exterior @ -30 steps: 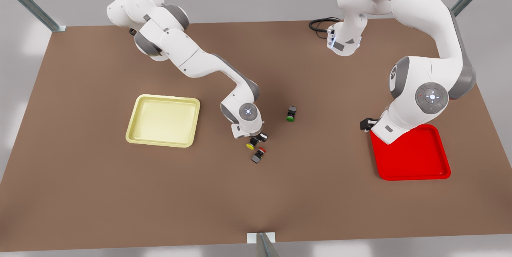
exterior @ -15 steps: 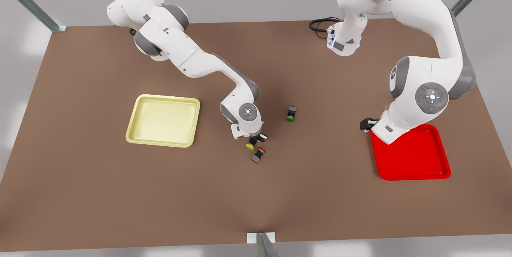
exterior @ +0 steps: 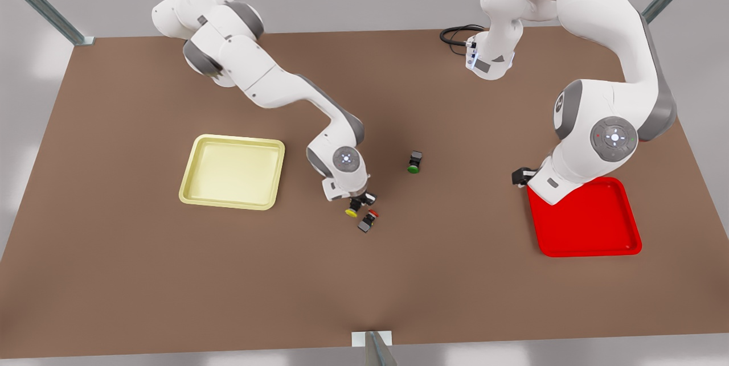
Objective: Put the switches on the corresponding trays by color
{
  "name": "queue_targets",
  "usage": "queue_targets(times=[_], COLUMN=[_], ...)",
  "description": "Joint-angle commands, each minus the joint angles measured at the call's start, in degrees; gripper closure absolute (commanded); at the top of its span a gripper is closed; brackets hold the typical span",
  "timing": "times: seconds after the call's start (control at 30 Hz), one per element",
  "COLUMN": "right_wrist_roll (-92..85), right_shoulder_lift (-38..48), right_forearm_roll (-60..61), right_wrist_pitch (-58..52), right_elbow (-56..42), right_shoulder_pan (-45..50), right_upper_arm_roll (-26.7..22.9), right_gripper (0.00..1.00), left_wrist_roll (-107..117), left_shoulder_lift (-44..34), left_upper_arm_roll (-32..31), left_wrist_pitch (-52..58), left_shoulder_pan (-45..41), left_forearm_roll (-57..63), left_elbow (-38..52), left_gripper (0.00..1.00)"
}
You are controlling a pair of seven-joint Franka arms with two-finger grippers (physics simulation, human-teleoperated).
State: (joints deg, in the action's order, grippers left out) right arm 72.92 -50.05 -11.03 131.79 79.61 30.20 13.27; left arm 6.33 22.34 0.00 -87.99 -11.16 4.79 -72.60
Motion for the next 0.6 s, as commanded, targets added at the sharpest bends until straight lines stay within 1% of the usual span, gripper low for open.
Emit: queue_targets(times=[0.0,0.07,0.13,0.27,0.3,0.33,0.37,0.4,0.43,0.47,0.5,0.53,0.57], right_wrist_roll=[-0.5,-2.87,-5.77,-10.69,-12.27,-13.86,-15.7,-18.25,-19.66,-21.59,-23.26,-24.76,-28.62], right_shoulder_lift=[0.65,4.07,8.56,14.97,16.82,18.67,20.6,22.62,24.38,25.78,26.4,26.84,29.39], right_forearm_roll=[0.05,0.05,0.05,0.14,0.14,0.14,0.14,0.14,0.14,0.05,0.05,-0.04,-0.04], right_wrist_pitch=[-0.13,-0.13,-0.13,0.49,0.49,0.57,0.49,0.57,0.66,0.66,0.92,1.28,1.28], right_elbow=[0.9,5.55,11.44,20.06,22.43,24.8,27.18,29.81,32.1,34.03,35.79,36.85,39.83], right_shoulder_pan=[-0.32,-1.72,-3.83,-8.05,-8.93,-10.86,-12.62,-14.47,-15.26,-16.31,-17.54,-18.33,-20.53], right_upper_arm_roll=[0.0,0.0,0.0,-0.09,-0.09,-0.09,-0.09,0.0,0.0,-0.09,-0.17,-0.26,-0.53], right_gripper=[0.49,0.49,0.49,0.49,0.49,0.49,0.49,0.49,0.49,0.49,0.49,0.49,0.49], left_wrist_roll=[0.09,0.17,1.05,1.05,1.05,0.97,0.35,0.79,1.23,1.14,0.79,0.88,0.97], left_shoulder_lift=[-0.01,-0.1,-0.1,1.92,2.62,4.2,6.49,10.09,15.19,18.26,20.99,23.19,24.95], left_upper_arm_roll=[0.0,-0.17,-0.44,-0.53,-0.53,-0.53,-2.72,-5.18,-7.12,-7.56,-7.21,-7.21,-7.47], left_wrist_pitch=[0.01,0.18,0.36,0.01,-2.27,-4.03,-7.11,-7.64,-10.71,-17.73,-22.58,-23.81,-27.59], left_shoulder_pan=[0.0,-0.26,-0.61,-8.26,-11.42,-14.06,-14.59,-14.68,-14.76,-15.2,-18.45,-20.74,-21.18], left_forearm_roll=[-0.04,-0.04,-3.03,-6.46,-6.46,-6.54,-6.54,-6.37,-6.37,-6.37,-4.97,-1.36,-1.1], left_elbow=[0.0,0.0,0.09,0.53,0.53,0.62,1.4,4.21,8.87,9.32,9.41,9.58,9.93], left_gripper=[0.0,0.0,0.0,0.0,0.0,0.0,0.0,0.0,0.0,0.0,0.0,0.0,0.0])
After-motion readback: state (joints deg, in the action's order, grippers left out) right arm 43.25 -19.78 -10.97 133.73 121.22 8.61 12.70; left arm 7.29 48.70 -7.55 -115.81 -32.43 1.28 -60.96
